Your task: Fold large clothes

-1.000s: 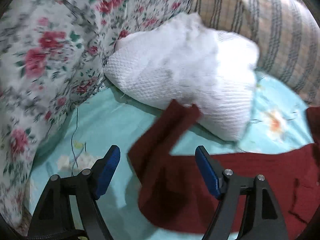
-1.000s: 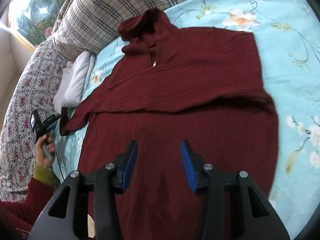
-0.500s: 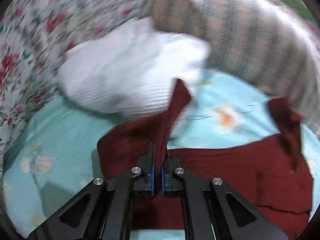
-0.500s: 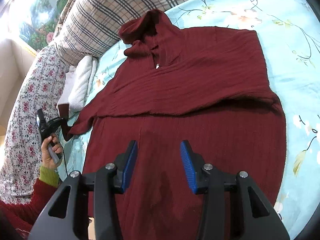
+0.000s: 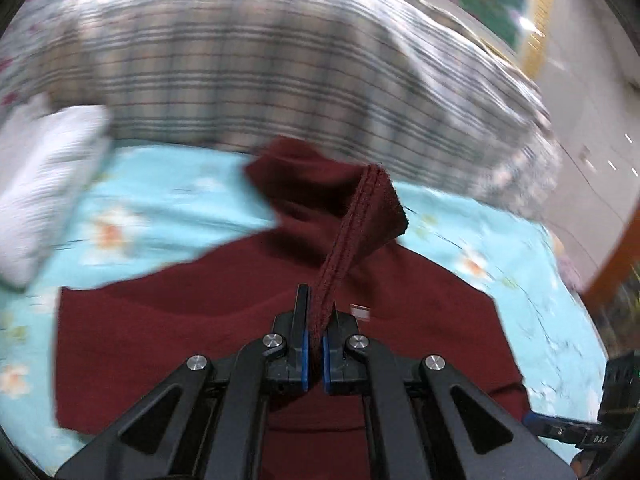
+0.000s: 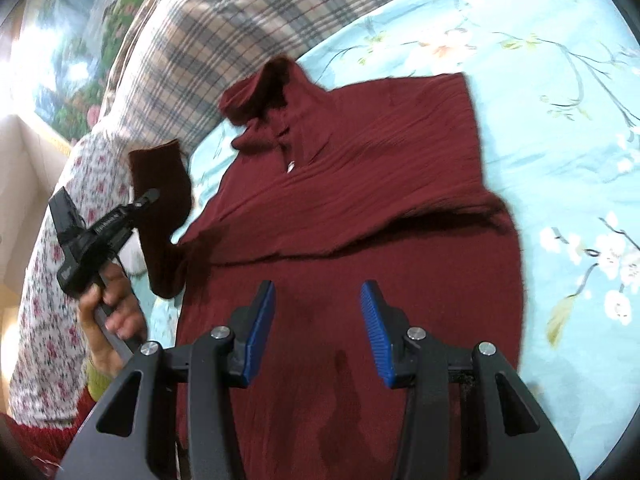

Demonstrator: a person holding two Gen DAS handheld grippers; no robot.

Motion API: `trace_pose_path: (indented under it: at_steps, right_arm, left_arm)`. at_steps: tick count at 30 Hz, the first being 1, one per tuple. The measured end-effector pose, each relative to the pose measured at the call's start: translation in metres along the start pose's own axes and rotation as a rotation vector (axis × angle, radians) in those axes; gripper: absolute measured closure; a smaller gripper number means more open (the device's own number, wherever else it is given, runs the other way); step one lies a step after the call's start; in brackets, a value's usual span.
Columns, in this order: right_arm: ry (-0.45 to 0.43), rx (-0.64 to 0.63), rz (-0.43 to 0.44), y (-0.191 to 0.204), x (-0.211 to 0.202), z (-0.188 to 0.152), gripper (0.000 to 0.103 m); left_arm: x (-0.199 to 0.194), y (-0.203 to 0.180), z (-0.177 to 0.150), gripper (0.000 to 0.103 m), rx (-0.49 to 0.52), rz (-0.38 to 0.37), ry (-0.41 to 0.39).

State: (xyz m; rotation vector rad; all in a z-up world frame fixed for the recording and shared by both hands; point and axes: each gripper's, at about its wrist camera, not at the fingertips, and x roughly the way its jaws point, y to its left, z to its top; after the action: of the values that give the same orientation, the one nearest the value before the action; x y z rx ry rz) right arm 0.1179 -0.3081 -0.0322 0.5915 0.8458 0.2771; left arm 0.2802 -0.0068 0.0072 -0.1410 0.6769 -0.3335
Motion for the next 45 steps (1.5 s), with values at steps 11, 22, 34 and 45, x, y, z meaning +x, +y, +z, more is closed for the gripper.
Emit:
trace_pose_path:
  at_steps: [11, 22, 34, 45]
  right_arm:
    - [-0.097, 0.083, -0.028, -0.033, -0.019, 0.020, 0.057]
    - [-0.094, 0.064, -0.061, -0.016, 0.031, 0.051, 0.047]
    - [0.005, 0.015, -0.208, -0.012, 0.113, 0.086, 0.048]
    - [-0.181, 0.037, -0.140, -0.005, 0.042, 0.092, 0.099]
  left_arm:
    - [0.131, -0.104, -0.064, 0.092, 0.168, -0.101, 0.219]
    - [0.046, -0.044, -0.080, 0.043, 0.113, -0.087, 0.198]
    - [-0.034, 0.163, -0.080, 0.035, -0.303, 0.250, 0.113]
    - [0.001, 0.150, -0.065, 0.035, -0.257, 0.211, 0.136]
